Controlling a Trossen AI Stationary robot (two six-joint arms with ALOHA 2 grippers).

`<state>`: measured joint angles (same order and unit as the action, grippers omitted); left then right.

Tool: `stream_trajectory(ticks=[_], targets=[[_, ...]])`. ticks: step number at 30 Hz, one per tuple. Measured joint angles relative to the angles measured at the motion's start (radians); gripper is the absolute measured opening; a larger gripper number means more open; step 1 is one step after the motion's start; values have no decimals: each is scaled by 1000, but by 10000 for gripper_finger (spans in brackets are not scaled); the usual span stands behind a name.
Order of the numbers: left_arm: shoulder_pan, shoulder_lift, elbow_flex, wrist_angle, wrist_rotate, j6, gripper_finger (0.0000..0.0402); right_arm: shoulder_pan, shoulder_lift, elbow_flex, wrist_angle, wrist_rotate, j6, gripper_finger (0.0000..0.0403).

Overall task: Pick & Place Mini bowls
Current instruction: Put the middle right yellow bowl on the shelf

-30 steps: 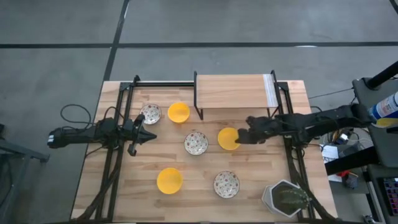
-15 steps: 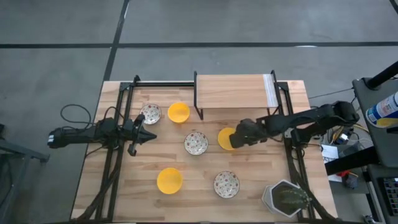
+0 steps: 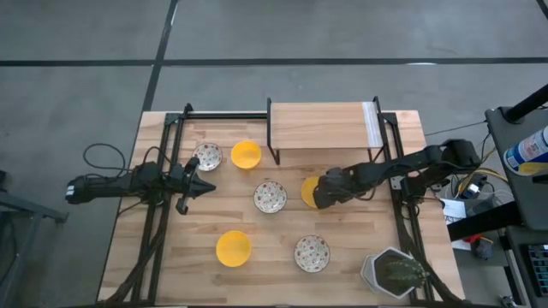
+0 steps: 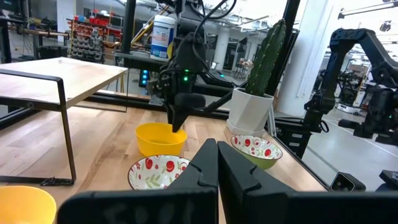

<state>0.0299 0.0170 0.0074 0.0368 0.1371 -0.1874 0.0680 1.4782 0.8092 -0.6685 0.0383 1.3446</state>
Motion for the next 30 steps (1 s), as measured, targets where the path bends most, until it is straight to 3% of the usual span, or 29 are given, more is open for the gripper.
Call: stream_trajectory(ticks=[8,14,22,30], targets=[[0,0,0,0,0,0,0,-14,16,-1,21,18,-32,93],[0,0,0,0,0,0,0,-27,16,-1,30,12,-103,18],[0,0,0,0,0,0,0,-61,-8,27,27,-88,-178,9],[0,0,0,0,0,0,0,-81,-97,207,-105,-39,-212,9]])
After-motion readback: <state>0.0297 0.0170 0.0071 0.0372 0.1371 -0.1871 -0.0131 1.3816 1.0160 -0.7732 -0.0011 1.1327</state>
